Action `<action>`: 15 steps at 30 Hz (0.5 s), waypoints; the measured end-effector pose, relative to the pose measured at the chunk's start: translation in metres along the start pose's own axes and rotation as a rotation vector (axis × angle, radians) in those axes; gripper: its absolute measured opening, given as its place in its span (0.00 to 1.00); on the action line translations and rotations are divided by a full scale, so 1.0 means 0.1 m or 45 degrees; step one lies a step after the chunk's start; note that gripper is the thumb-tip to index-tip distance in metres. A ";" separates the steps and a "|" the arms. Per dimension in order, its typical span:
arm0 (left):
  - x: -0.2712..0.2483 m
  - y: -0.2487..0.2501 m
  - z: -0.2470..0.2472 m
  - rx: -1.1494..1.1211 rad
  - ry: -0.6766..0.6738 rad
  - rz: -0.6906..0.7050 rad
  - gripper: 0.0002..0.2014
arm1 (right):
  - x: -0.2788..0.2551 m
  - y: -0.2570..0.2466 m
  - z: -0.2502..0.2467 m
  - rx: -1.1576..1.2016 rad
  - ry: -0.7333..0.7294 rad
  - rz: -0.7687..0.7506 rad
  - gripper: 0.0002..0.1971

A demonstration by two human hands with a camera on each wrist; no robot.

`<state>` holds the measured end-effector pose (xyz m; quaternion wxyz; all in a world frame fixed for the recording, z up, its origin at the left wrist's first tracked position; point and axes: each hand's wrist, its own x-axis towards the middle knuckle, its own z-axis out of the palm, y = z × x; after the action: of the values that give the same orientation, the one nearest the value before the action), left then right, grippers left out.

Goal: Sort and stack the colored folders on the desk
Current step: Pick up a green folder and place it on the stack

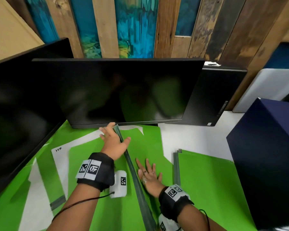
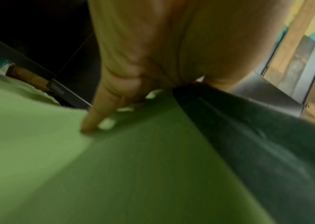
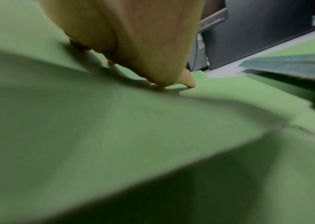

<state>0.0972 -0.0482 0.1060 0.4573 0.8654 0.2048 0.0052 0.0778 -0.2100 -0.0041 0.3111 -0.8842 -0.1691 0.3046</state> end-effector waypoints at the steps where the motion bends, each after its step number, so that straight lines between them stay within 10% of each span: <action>1: 0.01 -0.01 -0.01 -0.010 -0.066 -0.013 0.40 | -0.03 -0.01 0.01 0.002 -0.023 -0.050 0.24; 6: -0.05 -0.02 -0.07 0.126 -0.128 -0.038 0.34 | -0.08 -0.06 0.03 -0.003 0.003 -0.154 0.23; 11: -0.16 0.13 -0.11 0.074 0.076 0.161 0.18 | -0.07 -0.12 0.05 0.272 0.239 -0.278 0.45; 15: -0.43 0.39 -0.27 -0.048 0.067 0.406 0.07 | -0.08 -0.19 -0.04 0.694 0.516 -0.228 0.26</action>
<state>0.0667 -0.0614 0.1608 0.4614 0.8777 0.0767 0.1044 0.0724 -0.2013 0.0142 0.5885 -0.7928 -0.0932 0.1282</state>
